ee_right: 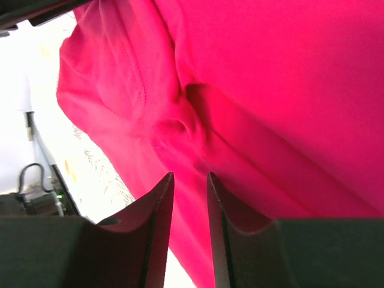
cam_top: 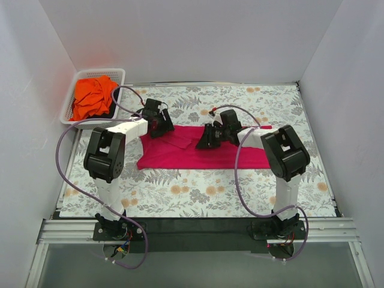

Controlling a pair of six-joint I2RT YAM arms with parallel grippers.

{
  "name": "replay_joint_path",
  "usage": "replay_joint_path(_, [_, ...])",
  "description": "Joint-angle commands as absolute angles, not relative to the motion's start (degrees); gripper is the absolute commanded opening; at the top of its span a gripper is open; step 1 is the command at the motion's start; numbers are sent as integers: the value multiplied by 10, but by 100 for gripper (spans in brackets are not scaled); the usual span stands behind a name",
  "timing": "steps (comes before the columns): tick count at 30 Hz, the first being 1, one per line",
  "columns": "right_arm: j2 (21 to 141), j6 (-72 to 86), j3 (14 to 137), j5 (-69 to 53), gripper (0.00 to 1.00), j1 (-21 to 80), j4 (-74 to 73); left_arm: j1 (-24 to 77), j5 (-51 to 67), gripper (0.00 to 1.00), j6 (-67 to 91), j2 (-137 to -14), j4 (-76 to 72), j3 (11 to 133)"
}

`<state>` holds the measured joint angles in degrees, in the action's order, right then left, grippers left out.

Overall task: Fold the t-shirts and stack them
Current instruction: Fold the tshirt

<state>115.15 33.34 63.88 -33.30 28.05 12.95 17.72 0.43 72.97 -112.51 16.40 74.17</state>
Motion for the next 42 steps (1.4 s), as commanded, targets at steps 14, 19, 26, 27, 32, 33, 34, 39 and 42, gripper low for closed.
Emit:
replay_joint_path(14, [948,120,588,39,41,236,-243,244,-97,70,825,-900,282,597])
replay_joint_path(19, [965,123,581,73,41,235,-280,244,-113,70,847,-919,265,570])
replay_joint_path(26, [970,122,554,40,41,235,-326,231,-115,70,827,-1025,265,625])
replay_joint_path(27, [962,124,546,12,41,236,-328,226,-114,70,823,-1044,268,637])
replay_joint_path(32, [932,152,490,-88,44,277,-342,191,-106,70,777,-1166,281,769])
replay_joint_path(33, [926,159,486,-120,45,311,-344,187,-105,70,766,-1183,284,793])
replay_joint_path(34, [925,169,485,-138,45,330,-344,183,-104,70,754,-1205,294,818])
replay_joint_path(39, [968,206,554,-192,46,479,-340,178,-103,72,667,-1338,323,1032])
replay_joint_path(42, [1017,194,638,-193,46,517,-351,176,-111,73,631,-1410,338,1155])
